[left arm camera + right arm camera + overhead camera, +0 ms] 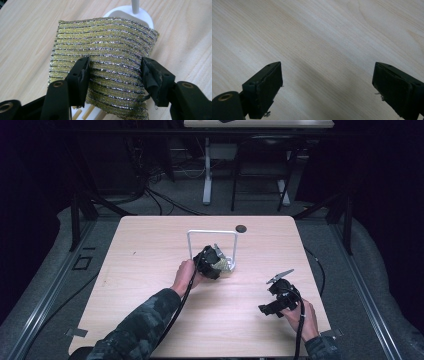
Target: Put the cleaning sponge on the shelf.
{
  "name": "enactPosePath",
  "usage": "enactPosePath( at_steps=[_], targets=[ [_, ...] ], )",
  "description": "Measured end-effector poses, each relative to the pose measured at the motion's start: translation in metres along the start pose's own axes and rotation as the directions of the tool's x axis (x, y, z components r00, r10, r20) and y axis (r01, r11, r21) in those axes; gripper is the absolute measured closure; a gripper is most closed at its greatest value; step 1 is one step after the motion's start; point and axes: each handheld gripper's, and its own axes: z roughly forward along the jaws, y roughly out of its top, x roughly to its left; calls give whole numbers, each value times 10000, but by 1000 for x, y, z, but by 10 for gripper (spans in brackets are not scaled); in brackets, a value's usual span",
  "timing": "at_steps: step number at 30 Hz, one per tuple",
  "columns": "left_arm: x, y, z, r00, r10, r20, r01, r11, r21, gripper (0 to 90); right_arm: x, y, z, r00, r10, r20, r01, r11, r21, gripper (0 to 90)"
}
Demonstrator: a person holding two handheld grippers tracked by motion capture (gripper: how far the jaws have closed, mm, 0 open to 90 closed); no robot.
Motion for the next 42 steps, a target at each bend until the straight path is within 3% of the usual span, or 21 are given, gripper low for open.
enactPosePath(
  at_steps=[8,17,31,42],
  targets=[
    [-1,0,-2,9998,-81,179,81,10000,-18,315,0,0,0,10000,10,-18,-10,10000,5,89],
    [-3,2,-14,9989,-279,368,294,9987,-410,224,0,0,0,10000,-31,10,31,10000,-26,90],
    [-1,-4,-57,9963,-318,793,366,9975,-605,153,1,0,0,10000,40,20,-40,10000,-84,90],
    [4,-23,-107,9963,-451,728,516,9946,-896,125,1,0,-1,10000,32,43,-32,9999,-123,90]
  ],
)
